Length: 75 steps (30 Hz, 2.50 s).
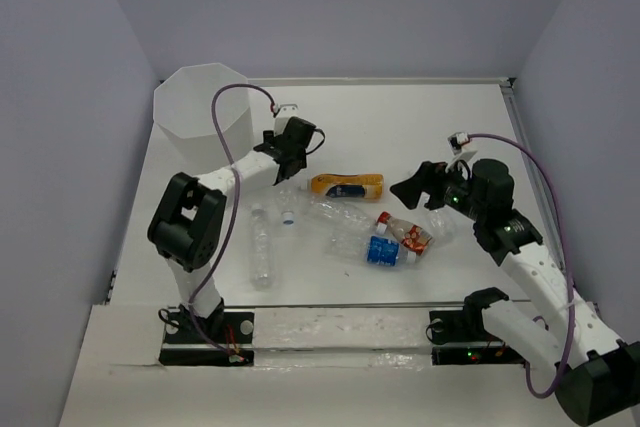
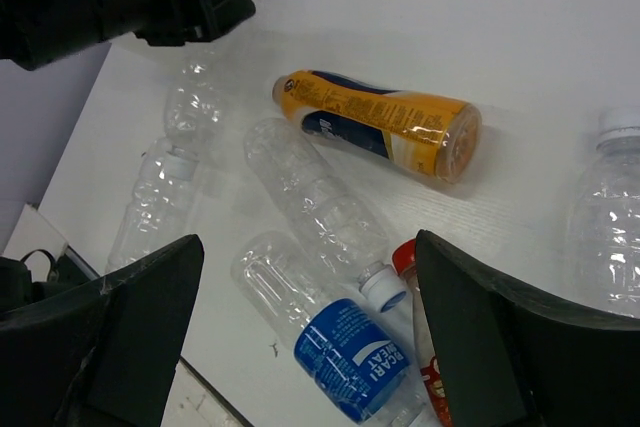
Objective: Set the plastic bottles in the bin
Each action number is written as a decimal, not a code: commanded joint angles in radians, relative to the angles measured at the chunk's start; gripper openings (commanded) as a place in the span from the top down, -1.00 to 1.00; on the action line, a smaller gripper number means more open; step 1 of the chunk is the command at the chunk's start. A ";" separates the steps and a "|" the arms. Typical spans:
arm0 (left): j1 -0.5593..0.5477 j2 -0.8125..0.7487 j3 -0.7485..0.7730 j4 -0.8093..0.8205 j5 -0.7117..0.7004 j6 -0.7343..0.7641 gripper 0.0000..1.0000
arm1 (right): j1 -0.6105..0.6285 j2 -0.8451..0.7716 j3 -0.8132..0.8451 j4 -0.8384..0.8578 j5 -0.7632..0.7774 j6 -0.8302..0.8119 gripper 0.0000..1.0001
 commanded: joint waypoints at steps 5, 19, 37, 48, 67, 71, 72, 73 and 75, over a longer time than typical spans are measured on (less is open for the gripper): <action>-0.055 -0.443 0.035 0.015 0.155 0.041 0.29 | 0.078 0.029 0.001 0.107 -0.016 0.051 -0.82; 0.190 -0.571 0.373 0.306 -0.047 0.298 0.24 | 0.532 0.276 0.124 0.248 0.262 0.040 -0.81; 0.416 -0.281 0.313 0.724 -0.153 0.531 0.01 | 0.810 0.929 0.578 0.220 0.475 0.123 -0.99; 0.409 -0.419 0.256 0.606 -0.001 0.303 -0.98 | 0.810 1.250 0.837 0.108 0.550 0.169 -0.99; 0.317 -0.994 -0.116 0.060 0.421 0.044 -0.98 | 0.833 0.916 0.629 0.145 0.761 0.123 -0.04; 0.317 -1.211 -0.282 -0.061 0.346 -0.002 -0.98 | 0.833 0.785 0.705 0.147 0.852 -0.053 0.02; 0.317 -1.212 -0.282 -0.078 0.346 -0.002 -0.98 | 0.833 0.773 0.706 0.147 0.872 -0.082 0.03; 0.317 -1.286 -0.329 -0.097 0.315 -0.022 -0.98 | 0.833 0.767 0.763 0.157 0.883 -0.116 0.04; 0.317 -1.348 -0.359 -0.155 0.278 -0.031 -0.98 | 0.822 0.778 0.828 0.195 0.892 -0.214 0.05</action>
